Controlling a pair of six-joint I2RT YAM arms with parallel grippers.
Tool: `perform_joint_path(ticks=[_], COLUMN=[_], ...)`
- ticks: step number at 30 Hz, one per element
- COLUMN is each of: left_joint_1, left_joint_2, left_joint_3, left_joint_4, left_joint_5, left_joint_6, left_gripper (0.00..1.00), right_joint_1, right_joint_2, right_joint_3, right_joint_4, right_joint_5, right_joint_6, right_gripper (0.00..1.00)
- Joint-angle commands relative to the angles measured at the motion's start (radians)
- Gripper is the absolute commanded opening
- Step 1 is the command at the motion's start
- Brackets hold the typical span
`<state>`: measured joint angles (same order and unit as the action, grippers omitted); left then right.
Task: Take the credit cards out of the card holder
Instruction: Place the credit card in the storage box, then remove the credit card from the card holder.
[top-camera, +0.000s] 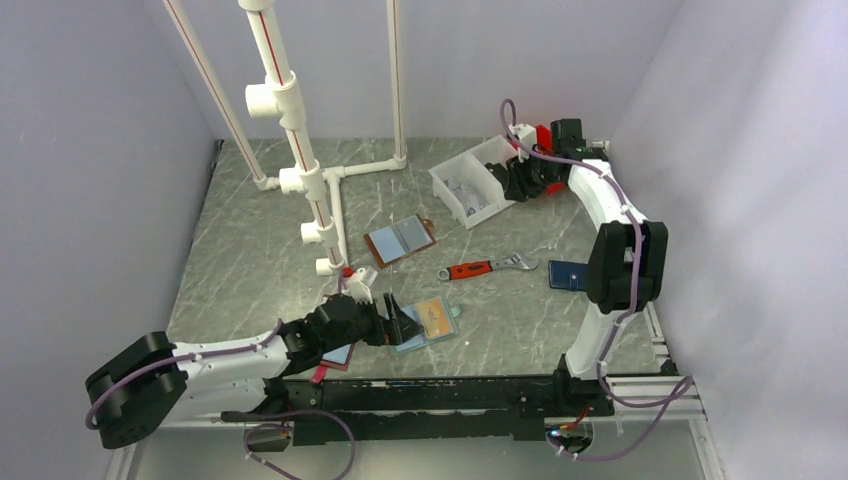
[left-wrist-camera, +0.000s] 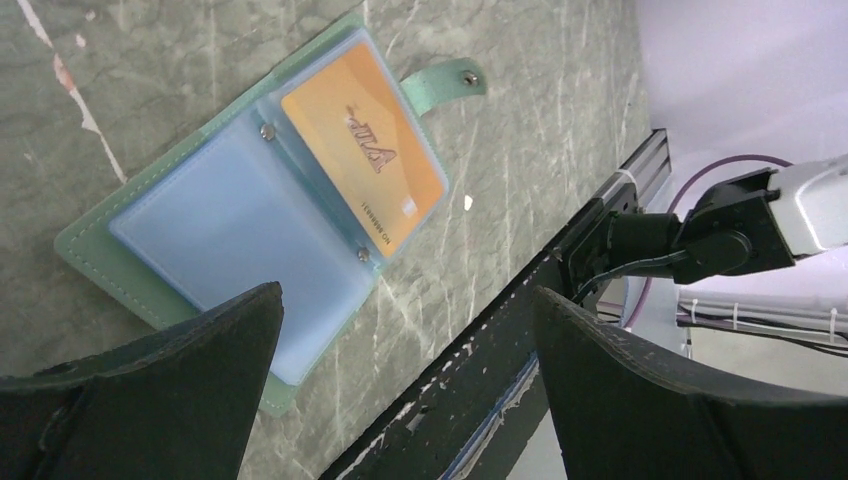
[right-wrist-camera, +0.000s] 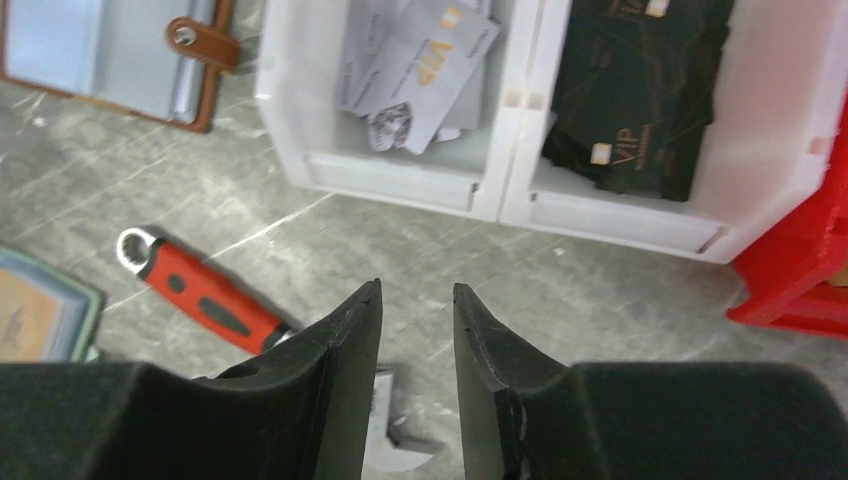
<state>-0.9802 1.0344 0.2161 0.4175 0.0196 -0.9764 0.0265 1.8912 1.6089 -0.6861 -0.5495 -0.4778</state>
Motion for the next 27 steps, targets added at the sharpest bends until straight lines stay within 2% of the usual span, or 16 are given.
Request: perform_joint_path(ticks=[1, 10, 15, 20, 27], left_joint_1=[0.001, 0.002, 0.000, 0.000, -0.001], left_joint_2=[0.030, 0.094, 0.102, 0.096, 0.024], left_joint_3=[0.073, 0.128, 0.149, 0.193, 0.195], left_joint_4=[-0.064, -0.117, -0.140, -0.218, -0.295], left_joint_5=[-0.017, 0.025, 0.026, 0.016, 0.000], left_joint_6=[-0.048, -0.082, -0.074, -0.043, -0.029], left_gripper=[0.99, 0.98, 0.97, 0.97, 0.96], right_joint_1=[-0.016, -0.022, -0.022, -0.051, -0.051], right_joint_2=[-0.102, -0.370, -0.510, -0.583, -0.610], right_joint_3=[-0.088, -0.360, -0.494, -0.567, -0.614], right_joint_4=[0.025, 0.045, 0.109, 0.140, 0.151], right_joint_5=[-0.114, -0.338, -0.409, -0.496, -0.540], right_joint_6=[0.002, -0.010, -0.009, -0.014, -0.050], right_gripper=[0.35, 0.36, 0.41, 0.44, 0.47])
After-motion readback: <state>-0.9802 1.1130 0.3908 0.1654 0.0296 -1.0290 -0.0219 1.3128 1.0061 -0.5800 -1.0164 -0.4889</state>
